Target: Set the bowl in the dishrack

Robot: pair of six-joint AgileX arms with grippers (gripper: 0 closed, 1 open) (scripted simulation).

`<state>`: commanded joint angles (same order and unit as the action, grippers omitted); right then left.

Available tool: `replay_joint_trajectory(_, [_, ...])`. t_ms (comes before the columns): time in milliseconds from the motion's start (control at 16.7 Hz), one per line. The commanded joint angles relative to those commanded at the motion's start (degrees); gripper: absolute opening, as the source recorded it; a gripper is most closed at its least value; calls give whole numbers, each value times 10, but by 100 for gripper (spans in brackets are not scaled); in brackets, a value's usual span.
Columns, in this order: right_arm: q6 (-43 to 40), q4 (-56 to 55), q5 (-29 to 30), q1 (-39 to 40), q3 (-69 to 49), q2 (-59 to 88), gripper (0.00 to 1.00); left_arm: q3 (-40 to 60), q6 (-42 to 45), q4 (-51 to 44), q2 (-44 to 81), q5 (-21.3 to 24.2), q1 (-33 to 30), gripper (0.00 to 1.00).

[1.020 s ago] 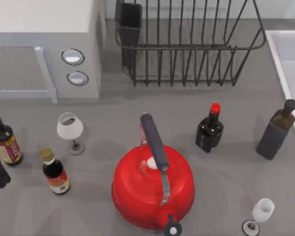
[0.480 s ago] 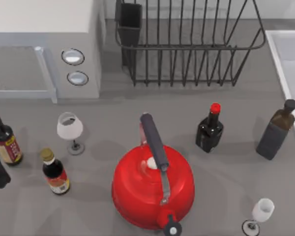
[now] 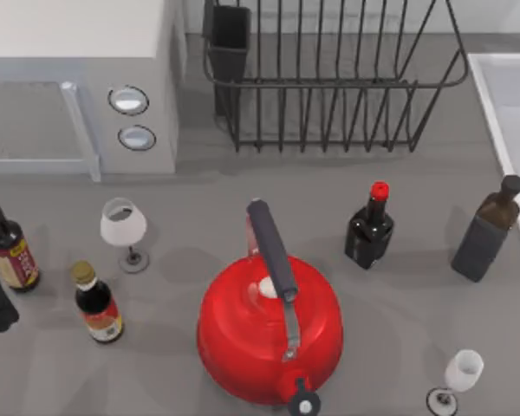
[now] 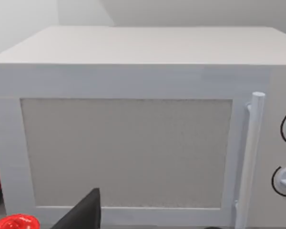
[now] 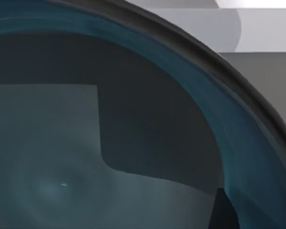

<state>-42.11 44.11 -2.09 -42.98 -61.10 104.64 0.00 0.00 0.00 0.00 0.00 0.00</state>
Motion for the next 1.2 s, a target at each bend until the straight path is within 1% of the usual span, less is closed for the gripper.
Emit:
replay_joint_trajectory(420, [1, 2, -1, -1, 0, -2, 0, 0, 0, 0, 0, 0, 0, 100])
replay_joint_trajectory(600, [-2, 42, -2, -3, -39, -2, 0, 0, 0, 0, 0, 0, 0, 100])
replay_joint_trajectory(720, [-6, 98, -2, -5, -94, -5, 0, 0, 0, 0, 0, 0, 0, 100])
replay_joint_trajectory(1020, [-8, 318, -2, -7, -270, -22, 0, 0, 0, 0, 0, 0, 0, 100])
replay_joint_trajectory(1200, [-7, 414, -2, -7, -359, -39, 0, 0, 0, 0, 0, 0, 0, 100])
